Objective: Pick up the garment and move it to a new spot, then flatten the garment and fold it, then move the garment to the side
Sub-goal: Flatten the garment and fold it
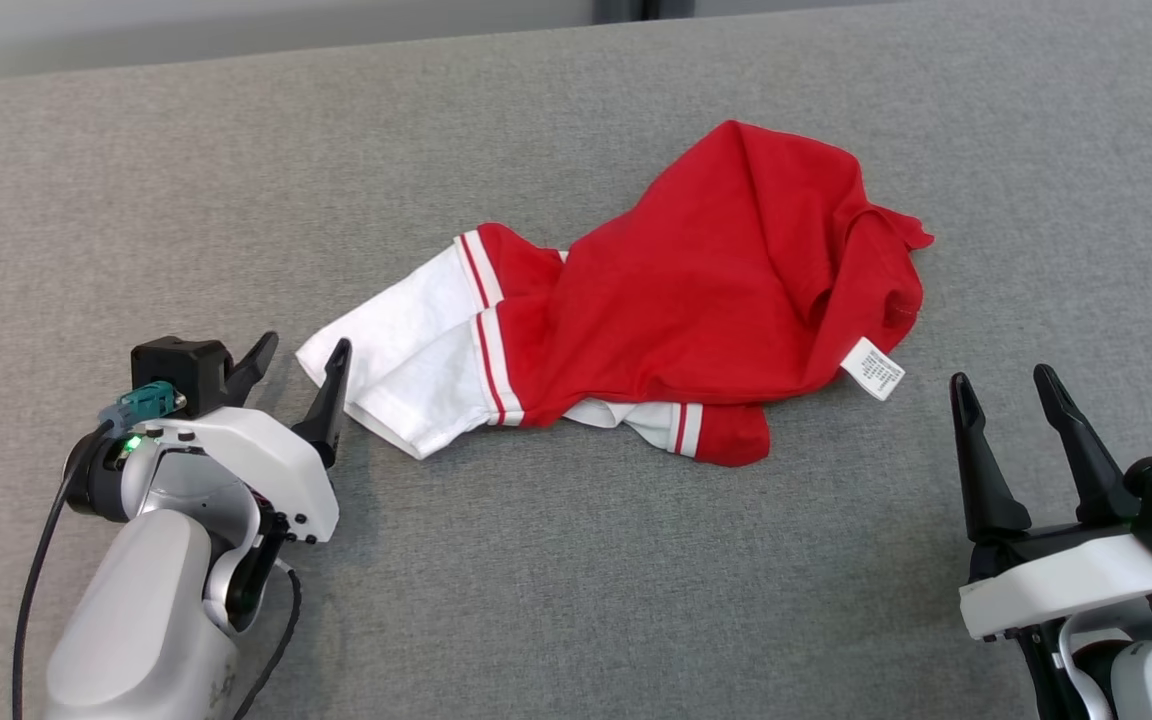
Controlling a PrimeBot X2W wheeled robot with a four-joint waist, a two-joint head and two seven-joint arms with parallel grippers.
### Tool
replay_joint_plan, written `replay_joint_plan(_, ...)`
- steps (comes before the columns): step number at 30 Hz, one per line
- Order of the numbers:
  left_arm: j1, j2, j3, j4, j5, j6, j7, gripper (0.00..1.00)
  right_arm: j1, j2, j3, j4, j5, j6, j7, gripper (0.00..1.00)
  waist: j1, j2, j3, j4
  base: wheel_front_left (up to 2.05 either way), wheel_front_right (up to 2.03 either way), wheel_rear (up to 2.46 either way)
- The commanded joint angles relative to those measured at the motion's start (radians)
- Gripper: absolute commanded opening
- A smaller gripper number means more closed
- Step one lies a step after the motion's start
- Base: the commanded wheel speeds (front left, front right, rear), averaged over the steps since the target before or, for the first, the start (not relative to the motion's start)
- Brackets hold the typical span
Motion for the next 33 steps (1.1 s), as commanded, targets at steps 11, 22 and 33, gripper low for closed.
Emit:
replay_joint_plan(11,-0.07,0.008,-0.026,0.159,-0.028,-0.024,0.078,0.65,-0.029,-0.001,-0.023,0.035,0.011,0.0,-0.022,1.0,0.0,0.0,0.025,-0.025,0.0,0.0,0.0)
replay_joint_plan(22,-0.106,0.019,-0.04,0.173,-0.01,-0.013,0.028,0.0,-0.109,-0.04,-0.064,0.18,0.047,0.0,-0.039,1.0,0.0,0.0,0.069,0.007,0.0,0.0,0.0)
replay_joint_plan(33,-0.128,0.009,-0.057,0.186,-0.015,-0.014,-0.002,0.0,-0.263,-0.139,0.098,0.328,0.139,0.0,-0.001,1.0,0.0,0.0,0.11,0.049,0.0,0.0,0.0)
